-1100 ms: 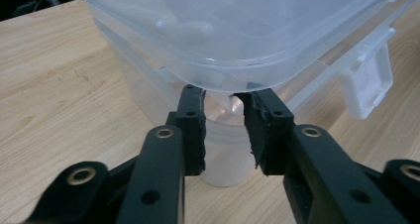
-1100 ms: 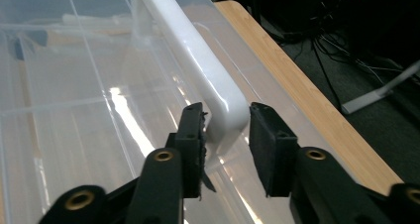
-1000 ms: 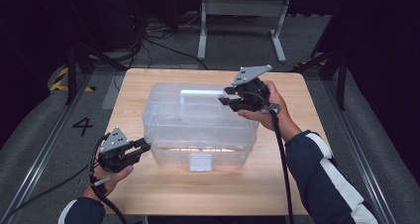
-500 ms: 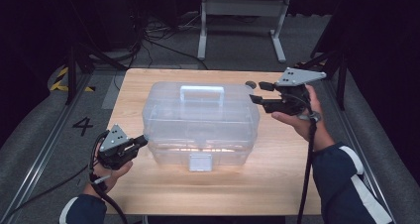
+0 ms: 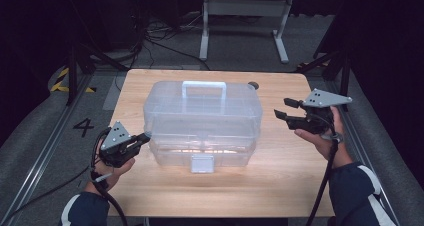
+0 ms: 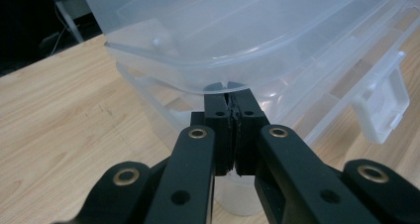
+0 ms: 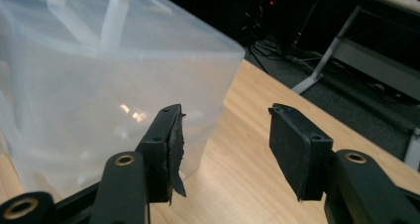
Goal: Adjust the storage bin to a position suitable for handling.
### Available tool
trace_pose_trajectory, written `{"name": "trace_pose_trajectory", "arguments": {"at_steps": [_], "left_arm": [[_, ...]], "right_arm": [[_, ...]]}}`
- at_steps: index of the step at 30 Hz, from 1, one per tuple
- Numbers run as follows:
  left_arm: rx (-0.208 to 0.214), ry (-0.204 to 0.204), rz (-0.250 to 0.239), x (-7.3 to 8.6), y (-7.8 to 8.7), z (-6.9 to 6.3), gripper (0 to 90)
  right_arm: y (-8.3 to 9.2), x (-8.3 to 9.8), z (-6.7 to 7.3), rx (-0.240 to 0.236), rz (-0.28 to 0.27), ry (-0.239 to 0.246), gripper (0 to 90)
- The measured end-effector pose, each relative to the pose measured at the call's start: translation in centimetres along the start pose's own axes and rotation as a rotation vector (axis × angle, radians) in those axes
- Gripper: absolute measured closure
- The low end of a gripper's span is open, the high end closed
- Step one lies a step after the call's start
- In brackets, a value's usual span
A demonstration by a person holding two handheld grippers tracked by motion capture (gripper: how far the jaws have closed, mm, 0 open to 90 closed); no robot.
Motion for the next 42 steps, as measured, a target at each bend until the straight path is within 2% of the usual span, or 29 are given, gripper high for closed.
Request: {"name": "trace_pose_trajectory", "arguments": {"at_steps": [5, 9, 10, 14, 19, 24, 29, 33, 38, 42], "left_arm": [[0.005, 0.002, -0.017, -0.7, 0.1, 0.0, 87.9], [0.004, 0.0, -0.023, -1.1, 0.1, 0.1, 88.0], [0.006, 0.0, -0.032, -1.2, 0.1, 0.0, 87.9], [-0.002, -0.007, -0.04, -1.5, 0.1, 0.1, 88.4], [0.012, 0.002, -0.053, -1.8, 0.1, 0.2, 88.9], [0.011, -0.003, -0.046, -1.7, -0.1, 0.2, 88.9], [0.007, -0.004, -0.045, -1.6, -0.2, 0.1, 88.1], [-0.006, -0.048, -0.044, -1.8, -0.1, -0.5, 87.6], [-0.009, -0.042, -0.047, -1.7, 0.2, -0.5, 86.6], [-0.018, -0.039, -0.039, -1.3, 0.5, -0.3, 84.7]], "right_arm": [[-0.6, 2.3, 1.3, -0.02, 0.008, -0.005, 46.6], [-1.0, 3.1, 2.1, -0.042, 0.008, -0.008, 46.0], [-1.4, 3.5, 2.8, -0.056, 0.006, -0.005, 45.4], [-1.9, 3.7, 3.6, -0.078, 0.006, 0.006, 44.5], [-2.7, 3.3, 4.6, -0.089, -0.006, 0.024, 43.9], [-3.6, 2.5, 5.0, -0.071, -0.028, 0.03, 48.2], [-4.1, 1.6, 4.9, -0.046, -0.069, 0.012, 51.4], [-4.3, 1.1, 5.2, -0.032, -0.095, 0.036, 56.3], [-4.0, 0.4, 5.1, -0.005, -0.142, 0.044, 59.3], [-3.4, -0.5, 5.0, 0.031, -0.195, 0.053, 68.2]]}}
Point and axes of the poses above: each handheld gripper's, and its own axes: y roughly backward along the jaws, x roughly out of its underside, z roughly to its left, the point moved 10 cm from there along -y, roughly forward along the jaws, and after that the axes turned 15 degrees about y, right-handed, at the moved point
